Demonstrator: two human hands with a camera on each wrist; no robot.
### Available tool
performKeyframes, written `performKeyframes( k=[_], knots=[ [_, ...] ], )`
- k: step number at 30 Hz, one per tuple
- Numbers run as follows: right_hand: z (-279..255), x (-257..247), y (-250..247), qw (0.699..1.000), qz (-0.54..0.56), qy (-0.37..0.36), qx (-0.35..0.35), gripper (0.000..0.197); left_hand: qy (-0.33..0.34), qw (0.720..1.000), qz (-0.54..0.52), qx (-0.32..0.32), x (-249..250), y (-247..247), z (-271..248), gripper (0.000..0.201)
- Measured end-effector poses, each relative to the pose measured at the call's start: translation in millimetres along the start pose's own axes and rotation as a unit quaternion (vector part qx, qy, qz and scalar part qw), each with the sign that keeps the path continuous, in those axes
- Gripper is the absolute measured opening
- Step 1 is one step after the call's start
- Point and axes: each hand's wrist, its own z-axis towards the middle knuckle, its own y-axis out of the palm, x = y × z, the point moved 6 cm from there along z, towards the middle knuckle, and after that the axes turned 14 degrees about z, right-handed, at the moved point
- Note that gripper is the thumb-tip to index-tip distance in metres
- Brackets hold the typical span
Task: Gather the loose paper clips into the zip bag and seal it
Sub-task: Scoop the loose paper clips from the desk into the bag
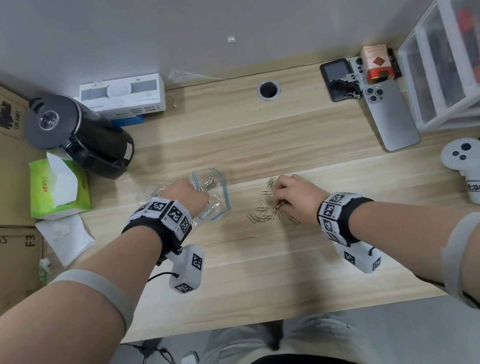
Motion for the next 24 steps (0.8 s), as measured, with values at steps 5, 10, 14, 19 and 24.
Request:
performKeyframes(
  k=[5, 10, 14, 19, 24],
  knots=[
    [5, -1, -6, 0.999, 0.041, 0.015, 0.015, 0.016, 0.010, 1.000, -0.002, -0.009, 3, -3, 0, 0.031],
    [8, -7, -18, 0.996, 0.063, 0.053, 0.019, 0.011, 0.015, 1.000, -0.012, -0.014, -3, -6, 6, 0.036],
    [17, -19, -33, 0.990, 0.105, 0.093, 0.034, 0.011, 0.022, 0.999, -0.033, -0.024, -5, -10, 6, 0.036],
    [49, -62, -41, 0.982, 0.167, 0.082, 0.040, 0.006, 0.048, 0.995, -0.081, -0.041, -11, -13, 3, 0.031],
    [92, -105, -6, 0.975, 0.207, 0.074, 0.032, 0.008, 0.074, 0.985, -0.155, -0.025, -28, -13, -4, 0.036]
  ],
)
